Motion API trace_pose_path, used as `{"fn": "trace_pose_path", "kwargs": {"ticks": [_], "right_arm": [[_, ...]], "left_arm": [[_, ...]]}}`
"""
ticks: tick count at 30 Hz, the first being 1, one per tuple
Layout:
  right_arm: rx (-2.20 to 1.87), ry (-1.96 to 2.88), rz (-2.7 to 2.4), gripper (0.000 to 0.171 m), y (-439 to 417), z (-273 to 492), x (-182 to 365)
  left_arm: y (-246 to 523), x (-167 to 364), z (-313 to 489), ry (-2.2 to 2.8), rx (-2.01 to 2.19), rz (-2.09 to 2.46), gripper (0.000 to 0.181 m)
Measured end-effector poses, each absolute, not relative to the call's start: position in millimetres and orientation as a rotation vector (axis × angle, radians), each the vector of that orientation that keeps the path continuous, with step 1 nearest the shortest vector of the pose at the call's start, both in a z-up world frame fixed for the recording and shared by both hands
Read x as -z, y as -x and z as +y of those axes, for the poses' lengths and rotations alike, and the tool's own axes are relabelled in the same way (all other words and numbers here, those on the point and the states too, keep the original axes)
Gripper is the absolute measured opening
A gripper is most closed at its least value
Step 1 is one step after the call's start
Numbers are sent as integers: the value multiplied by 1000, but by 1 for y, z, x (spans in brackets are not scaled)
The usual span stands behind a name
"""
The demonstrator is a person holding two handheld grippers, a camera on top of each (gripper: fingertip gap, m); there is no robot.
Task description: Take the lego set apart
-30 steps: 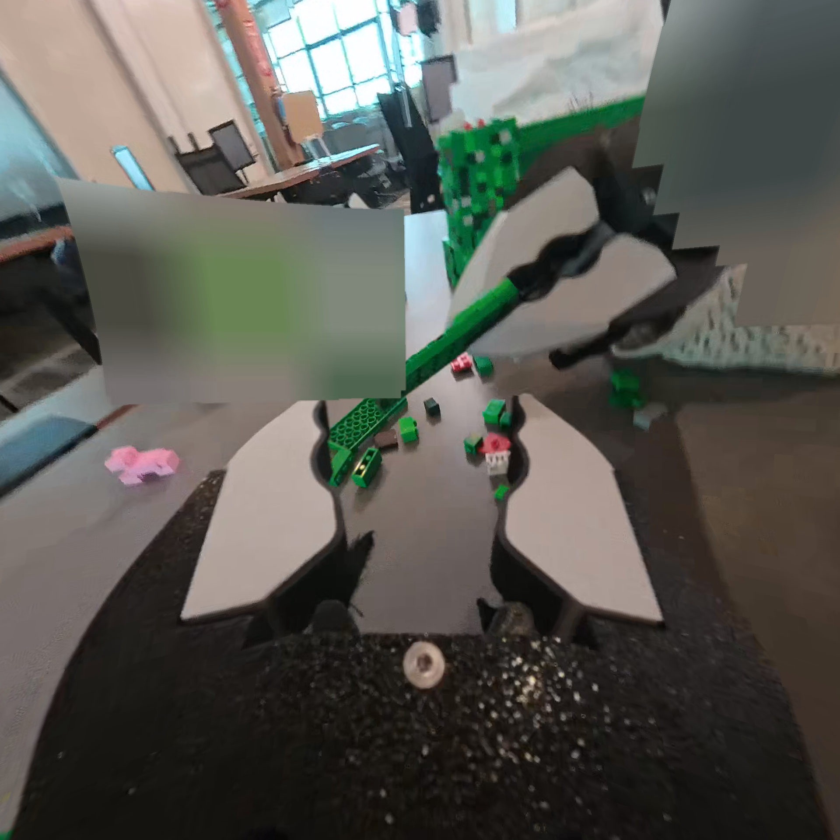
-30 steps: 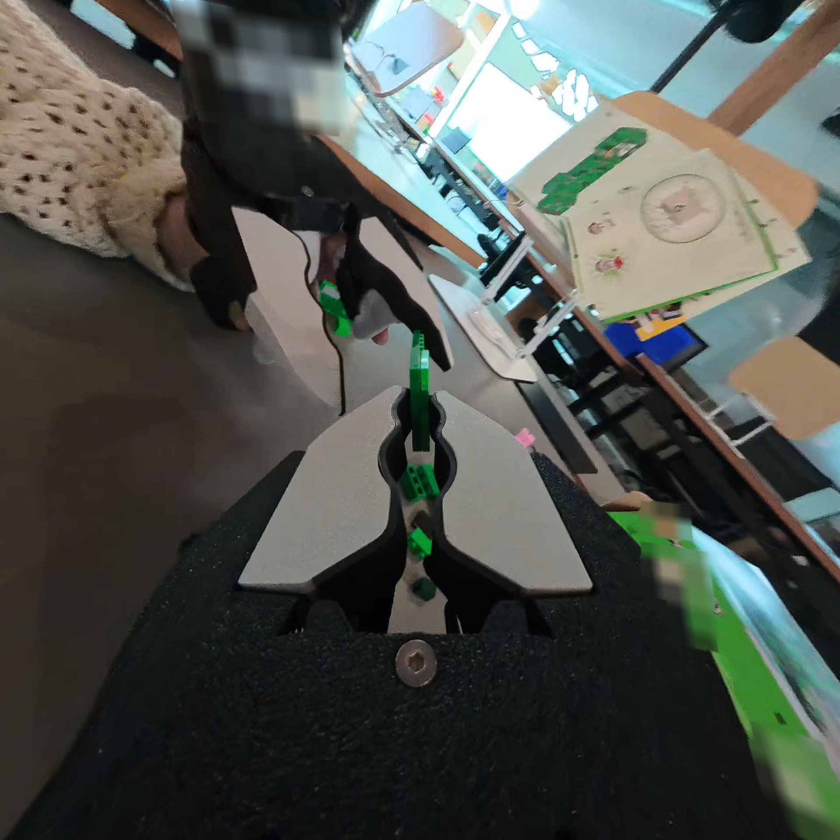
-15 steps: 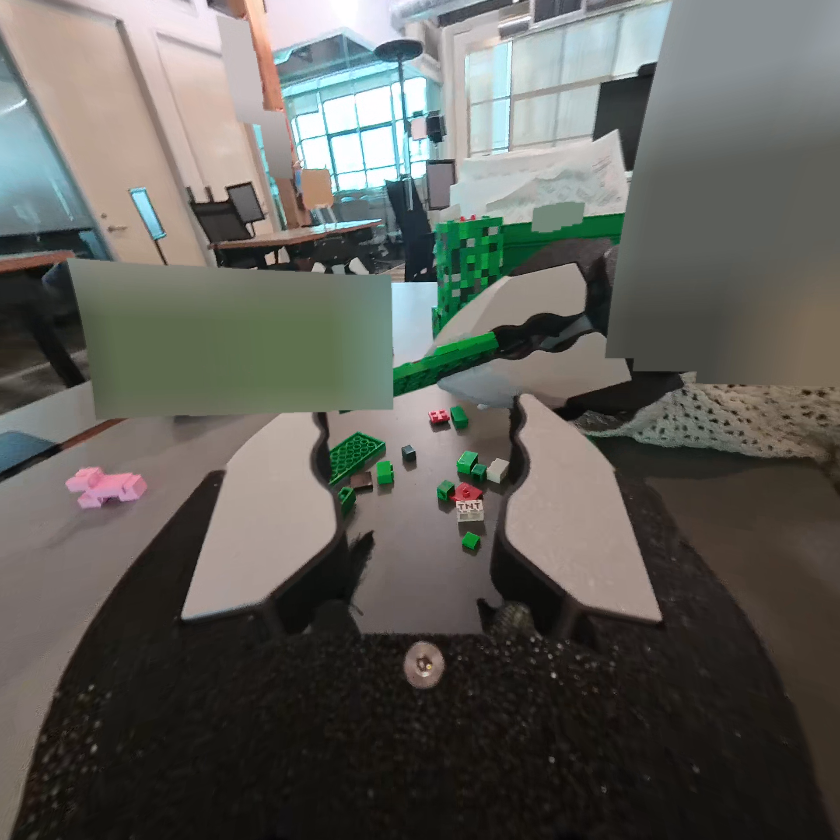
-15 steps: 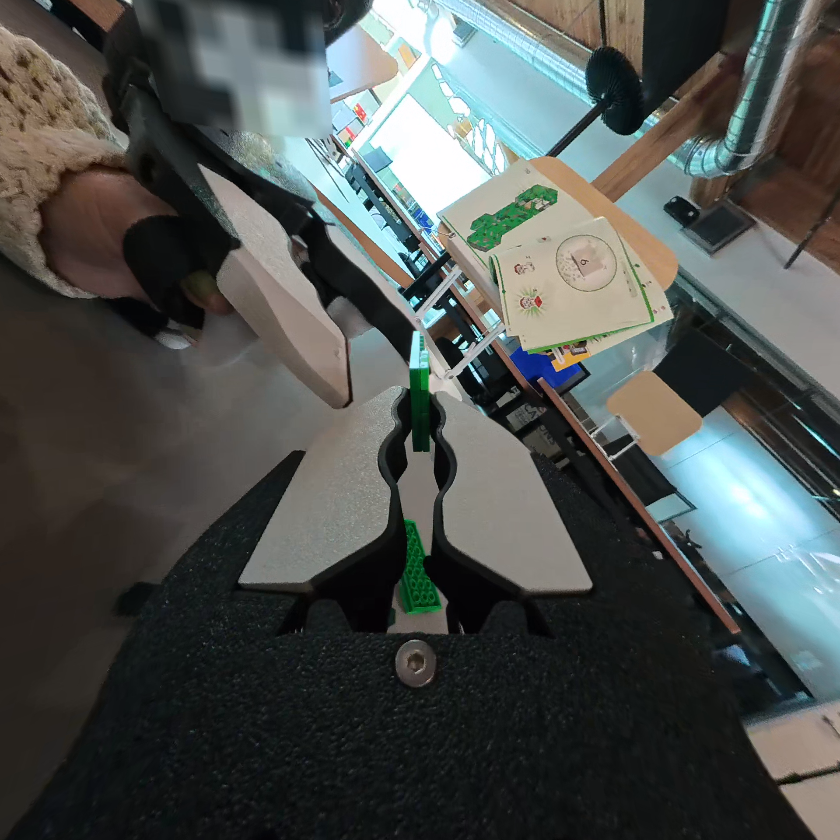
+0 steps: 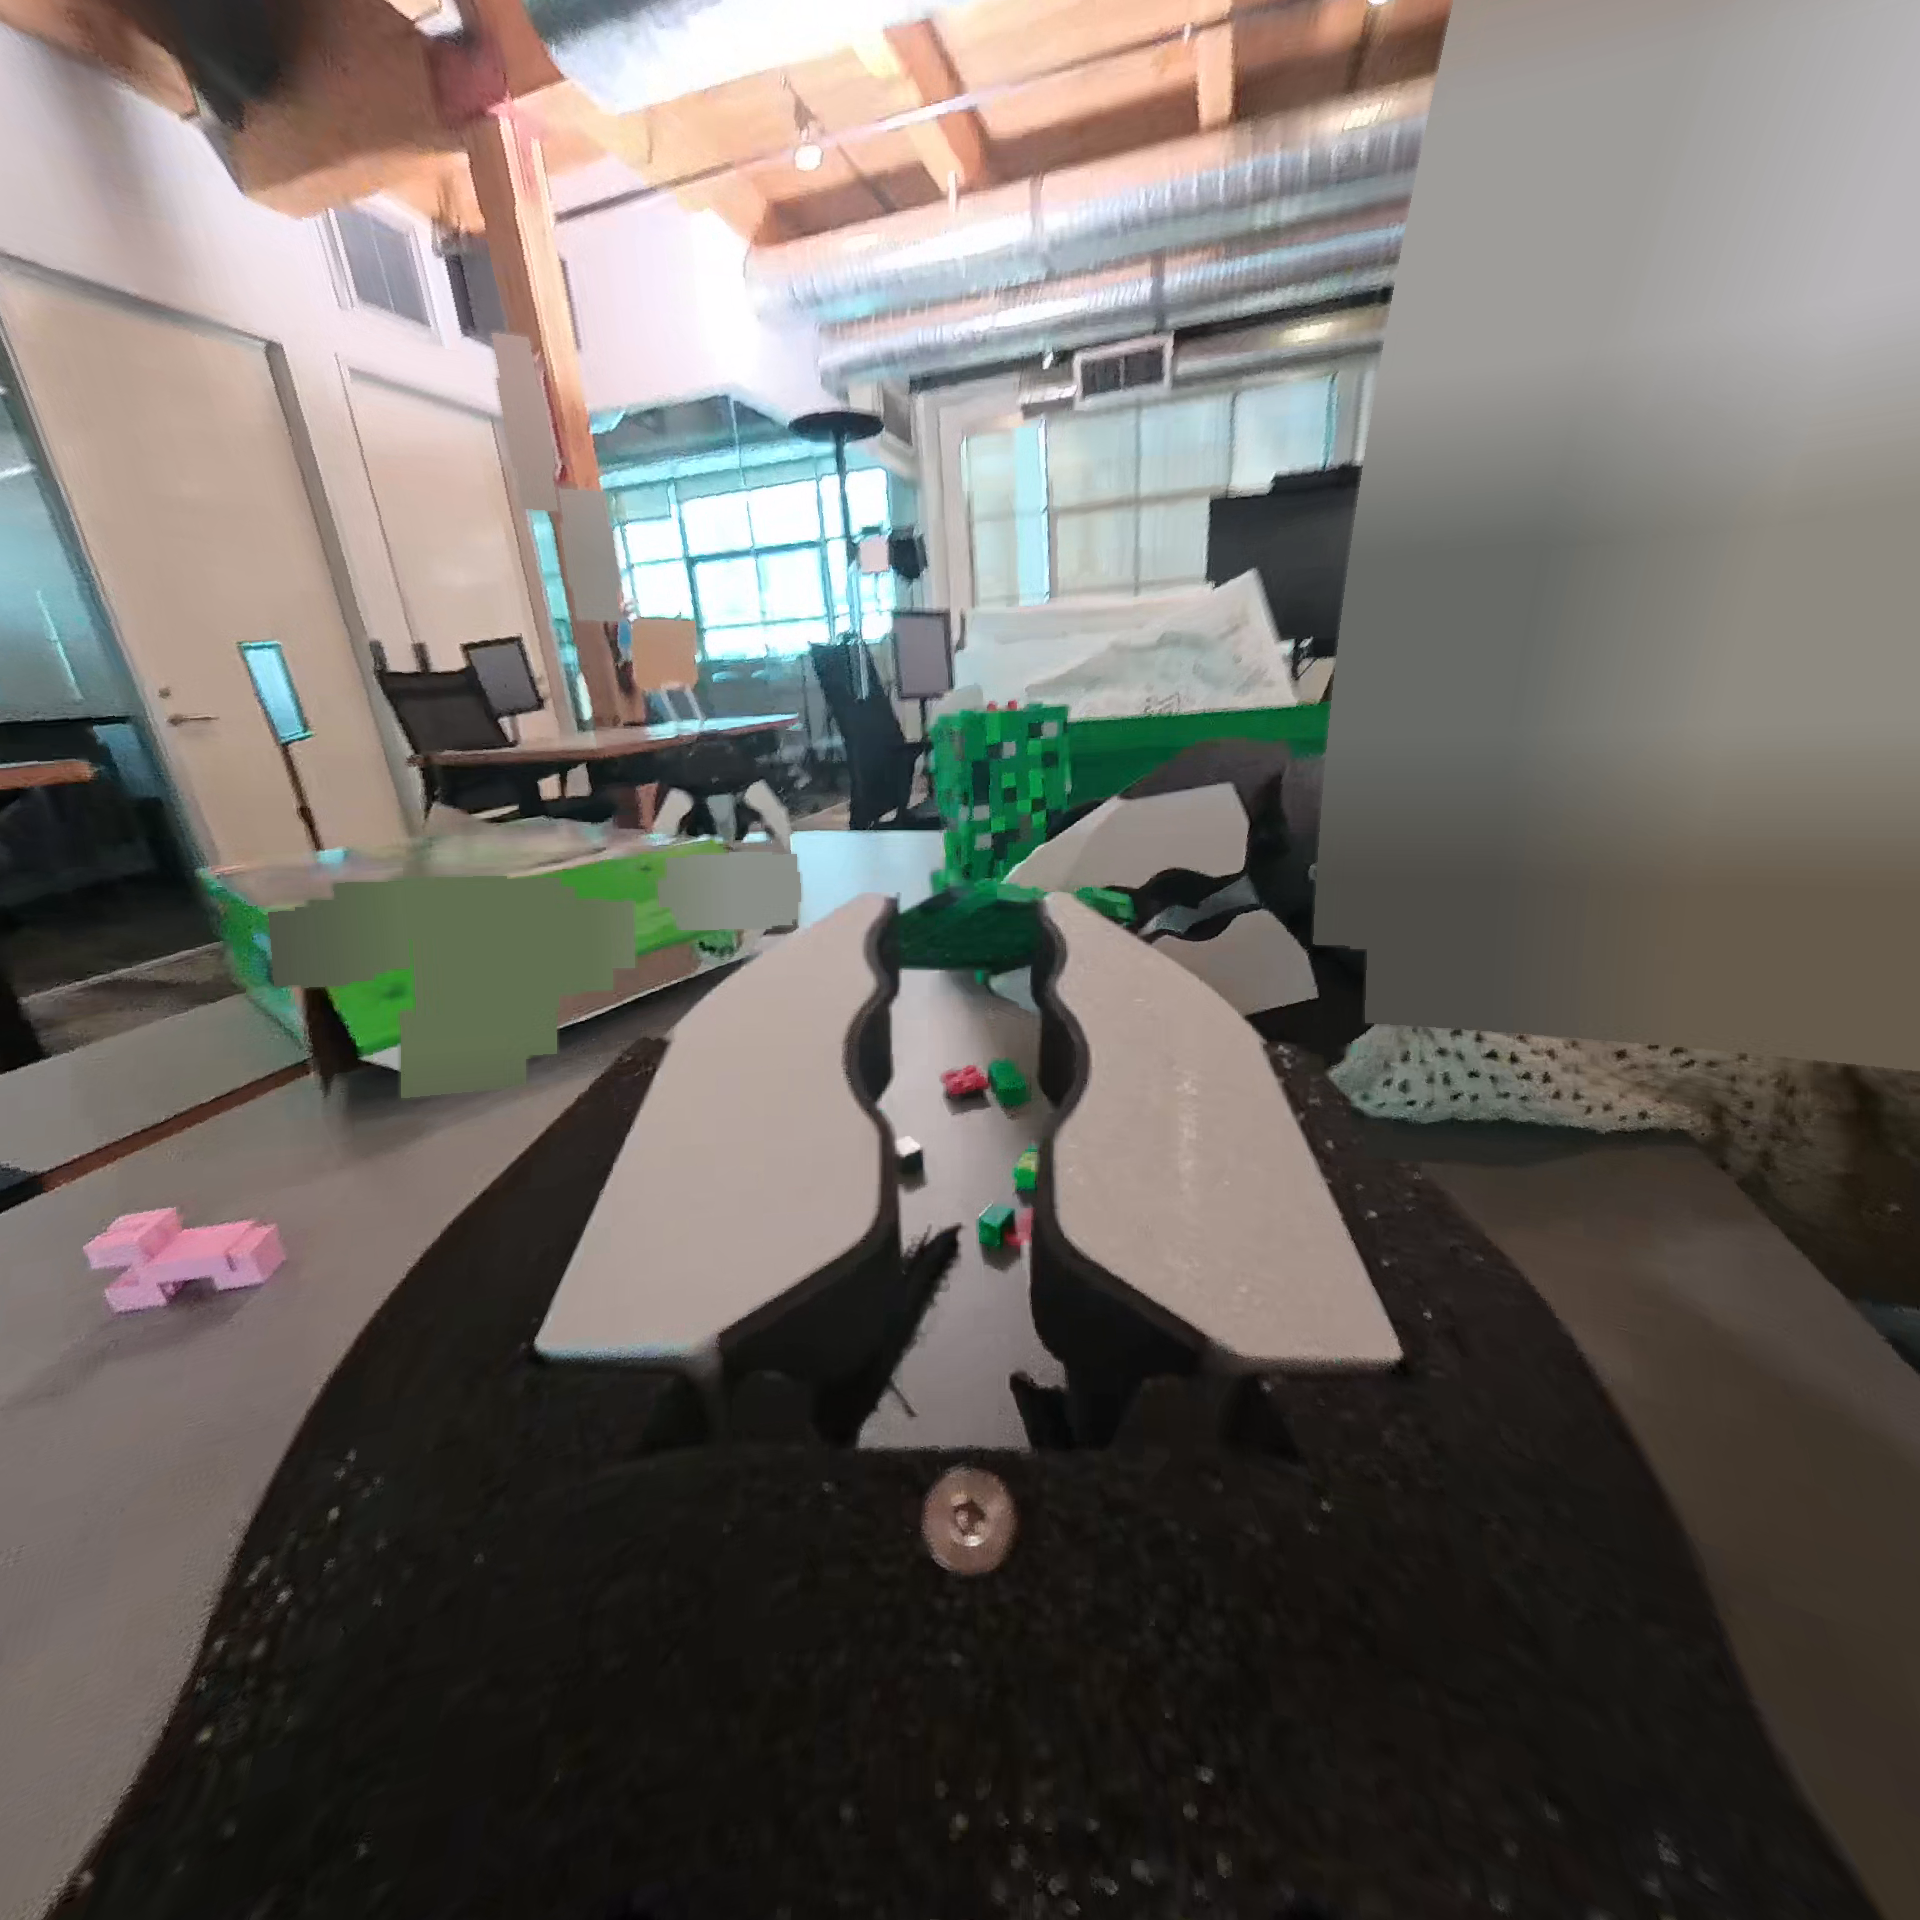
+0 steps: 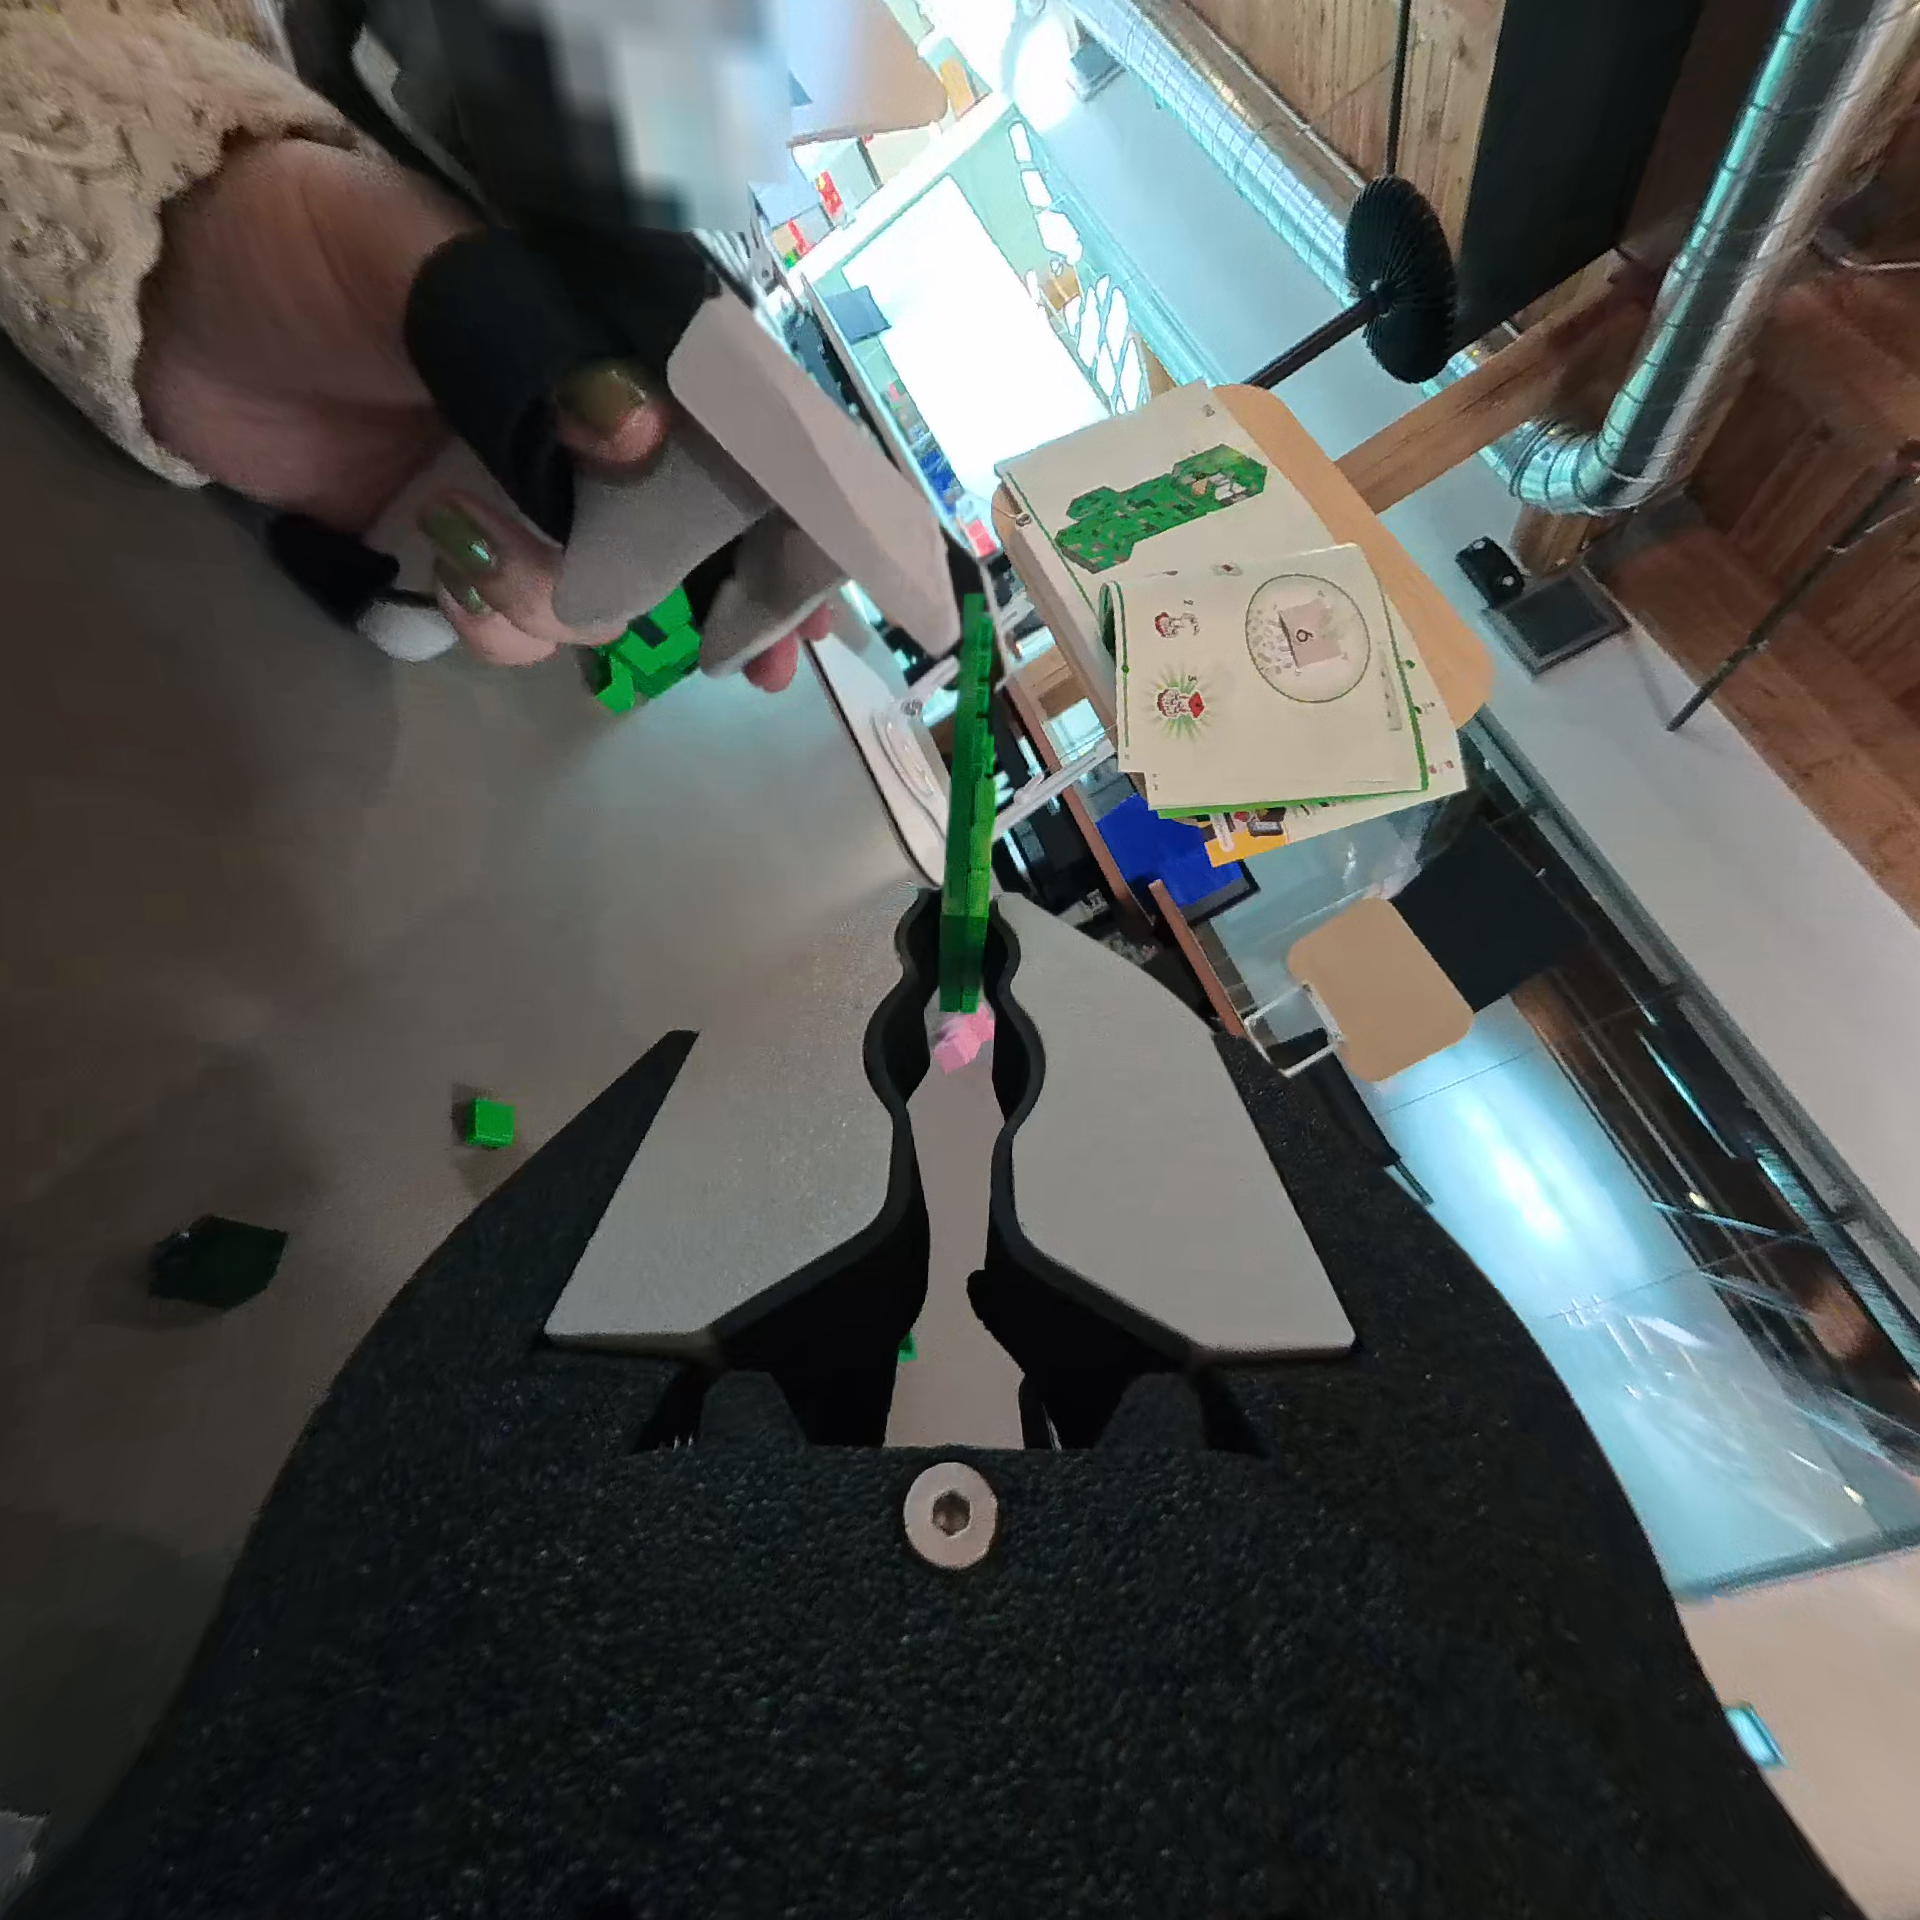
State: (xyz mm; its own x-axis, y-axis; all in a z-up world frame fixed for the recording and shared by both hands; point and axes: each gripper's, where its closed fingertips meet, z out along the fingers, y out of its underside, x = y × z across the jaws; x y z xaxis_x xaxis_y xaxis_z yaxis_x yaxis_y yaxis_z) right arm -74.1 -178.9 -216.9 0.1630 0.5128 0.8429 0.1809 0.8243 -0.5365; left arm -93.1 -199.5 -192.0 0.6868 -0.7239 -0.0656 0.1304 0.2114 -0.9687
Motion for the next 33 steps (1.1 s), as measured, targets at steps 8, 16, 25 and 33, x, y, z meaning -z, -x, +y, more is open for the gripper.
{"fn": "trace_pose_path", "kwargs": {"ticks": [8,16,25,33], "right_arm": [[-409,502,-1405,6,72,-203,207],[-271,504,-1437,6,75,-194,216],[-140,536,-1430,7,71,-173,219],[-66,715,-1358,0,63,-141,218]], "left_arm": [[80,197,-203,1290,963,579,55],[77,198,-204,1289,972,593,38],[84,201,-198,1278,566,686,37],[111,212,-175,1399,296,590,36]]}}
